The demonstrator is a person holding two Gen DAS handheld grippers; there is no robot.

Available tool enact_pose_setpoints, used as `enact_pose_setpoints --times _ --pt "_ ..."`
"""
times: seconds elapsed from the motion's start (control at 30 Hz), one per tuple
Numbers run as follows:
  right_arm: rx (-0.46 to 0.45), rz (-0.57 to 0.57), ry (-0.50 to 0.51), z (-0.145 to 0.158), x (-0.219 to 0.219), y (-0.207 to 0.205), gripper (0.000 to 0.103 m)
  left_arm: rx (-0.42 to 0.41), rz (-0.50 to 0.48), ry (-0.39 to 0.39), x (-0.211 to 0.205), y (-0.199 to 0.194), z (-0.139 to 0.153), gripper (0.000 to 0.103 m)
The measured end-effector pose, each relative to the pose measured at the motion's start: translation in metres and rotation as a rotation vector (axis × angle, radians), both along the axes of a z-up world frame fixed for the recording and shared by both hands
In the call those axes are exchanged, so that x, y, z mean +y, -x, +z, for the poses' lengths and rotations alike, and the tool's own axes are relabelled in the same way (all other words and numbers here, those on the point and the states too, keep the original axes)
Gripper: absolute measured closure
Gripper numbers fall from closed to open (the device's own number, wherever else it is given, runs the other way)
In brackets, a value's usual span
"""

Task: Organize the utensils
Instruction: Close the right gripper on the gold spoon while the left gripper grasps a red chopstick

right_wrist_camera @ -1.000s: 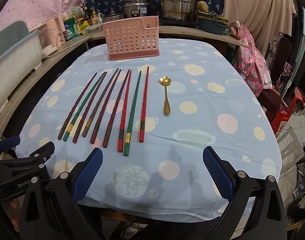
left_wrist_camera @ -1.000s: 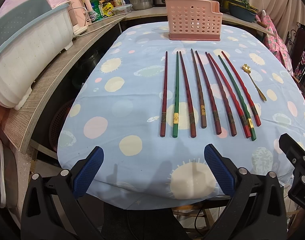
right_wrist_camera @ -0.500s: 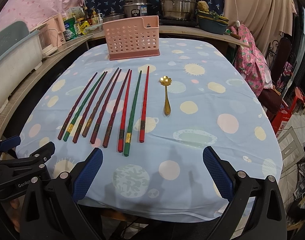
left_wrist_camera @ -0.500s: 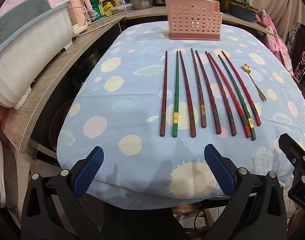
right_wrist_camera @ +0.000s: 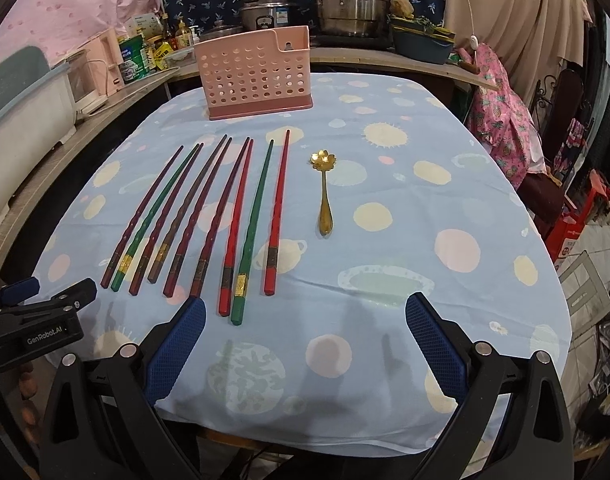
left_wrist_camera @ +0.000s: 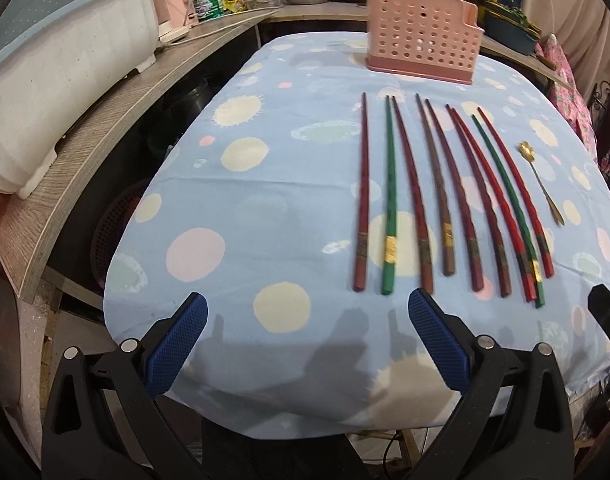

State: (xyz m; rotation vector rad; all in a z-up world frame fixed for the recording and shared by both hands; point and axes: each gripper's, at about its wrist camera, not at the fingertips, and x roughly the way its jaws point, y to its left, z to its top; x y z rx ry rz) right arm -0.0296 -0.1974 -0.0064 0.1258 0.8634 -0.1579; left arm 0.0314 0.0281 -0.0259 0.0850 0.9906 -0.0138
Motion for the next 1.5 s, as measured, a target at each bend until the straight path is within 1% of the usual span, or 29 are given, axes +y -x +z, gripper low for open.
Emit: enact_pose_setpoints --times 0.13,0.33,0.47,0.57,0.63,0.7,0.73,0.8,0.83,0.9,0.93,1.0,1.07,1.1,1.2,1.3,1.47,1.5 --pt "-0.001 -0.004 -0.001 -0.002 -0.005 -0.01 0.007 0.007 0.009 0.015 0.005 -0.016 -0.004 0.007" --pt "-0.001 0.003 -0.002 -0.006 -0.008 -0.023 0.016 0.017 -0.003 0.014 0.002 -0.033 -0.013 0.008" --pt "-0.001 0.001 -0.002 -0.009 -0.011 -0.033 0.021 0.037 -0.009 0.018 0.0 -0.041 -0.019 0.014" --pt "-0.001 0.002 0.0 -0.01 -0.012 -0.039 0.025 0.055 -0.018 0.031 0.001 -0.045 -0.024 0.025" --pt "0.001 0.002 0.001 -0.01 -0.013 -0.043 0.028 0.06 -0.021 0.045 0.001 -0.046 -0.025 0.028" --pt "-0.001 0.003 -0.002 -0.012 -0.016 -0.049 0.032 0.065 -0.035 0.059 0.0 -0.047 -0.024 0.037" --pt "-0.002 0.003 -0.003 -0.013 -0.018 -0.053 0.034 0.067 -0.04 0.062 -0.001 -0.047 -0.023 0.039" --pt "-0.004 0.002 -0.007 -0.015 -0.021 -0.059 0.037 0.07 -0.052 0.072 -0.003 -0.047 -0.023 0.047" --pt "-0.003 0.0 -0.01 -0.016 -0.023 -0.063 0.039 0.07 -0.06 0.077 -0.004 -0.047 -0.022 0.05" --pt "-0.003 -0.005 -0.019 -0.019 -0.027 -0.068 0.043 0.07 -0.068 0.089 -0.004 -0.046 -0.02 0.065" --pt "-0.003 -0.009 -0.023 -0.02 -0.029 -0.069 0.045 0.071 -0.07 0.094 -0.004 -0.046 -0.02 0.07" --pt "0.003 -0.022 -0.045 -0.025 -0.036 -0.075 0.05 0.076 -0.068 0.112 -0.002 -0.047 -0.019 0.084" --pt "0.011 -0.028 -0.069 -0.029 -0.041 -0.079 0.057 0.081 -0.062 0.127 0.0 -0.048 -0.019 0.088" --pt "0.017 -0.028 -0.079 -0.032 -0.043 -0.082 0.059 0.082 -0.061 0.131 0.001 -0.049 -0.019 0.089" --pt "0.039 -0.028 -0.09 -0.042 -0.044 -0.088 0.068 0.08 -0.062 0.128 0.001 -0.05 -0.02 0.089" --pt "0.026 -0.021 -0.076 -0.041 -0.042 -0.088 0.073 0.077 -0.062 0.122 0.0 -0.05 -0.02 0.089" --pt "0.024 -0.011 -0.066 -0.042 -0.042 -0.088 0.092 0.074 -0.061 0.119 -0.001 -0.049 -0.02 0.089" --pt "0.023 -0.008 -0.064 -0.042 -0.042 -0.087 0.092 0.073 -0.061 0.118 -0.001 -0.049 -0.02 0.089"
